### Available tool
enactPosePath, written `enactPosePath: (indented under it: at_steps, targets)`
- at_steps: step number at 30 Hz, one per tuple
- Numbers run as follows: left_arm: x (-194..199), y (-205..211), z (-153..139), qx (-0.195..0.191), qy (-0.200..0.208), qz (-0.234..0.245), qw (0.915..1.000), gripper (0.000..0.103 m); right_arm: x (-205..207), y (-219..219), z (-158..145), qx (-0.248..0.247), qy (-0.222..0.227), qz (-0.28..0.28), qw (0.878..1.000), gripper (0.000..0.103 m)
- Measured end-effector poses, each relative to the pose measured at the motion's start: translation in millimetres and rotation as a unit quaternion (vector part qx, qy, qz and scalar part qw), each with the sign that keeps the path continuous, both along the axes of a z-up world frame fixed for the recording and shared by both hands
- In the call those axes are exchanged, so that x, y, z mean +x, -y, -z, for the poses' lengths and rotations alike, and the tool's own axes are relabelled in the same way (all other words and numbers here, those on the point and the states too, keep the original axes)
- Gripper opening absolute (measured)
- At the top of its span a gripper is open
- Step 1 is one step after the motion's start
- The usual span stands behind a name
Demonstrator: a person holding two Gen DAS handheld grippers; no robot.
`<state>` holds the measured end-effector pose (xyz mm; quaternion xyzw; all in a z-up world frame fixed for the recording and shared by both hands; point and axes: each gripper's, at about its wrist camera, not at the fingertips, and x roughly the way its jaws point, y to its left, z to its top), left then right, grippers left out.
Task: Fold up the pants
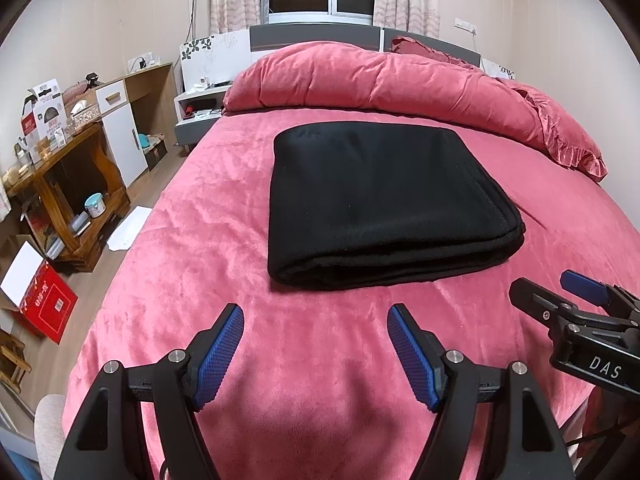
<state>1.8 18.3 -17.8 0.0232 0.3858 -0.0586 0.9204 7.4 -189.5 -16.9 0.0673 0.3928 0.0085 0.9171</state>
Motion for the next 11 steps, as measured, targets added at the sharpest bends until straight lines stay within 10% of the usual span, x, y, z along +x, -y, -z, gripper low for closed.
enactPosePath:
  at_steps: [11]
  targets:
    - [4.8, 0.0, 6.6, 0.000, -0.016, 0.000, 0.9999, 0.076, 2.7, 0.5, 4.8, 0.002, -0.009, -0.001, 1.000, 0.094]
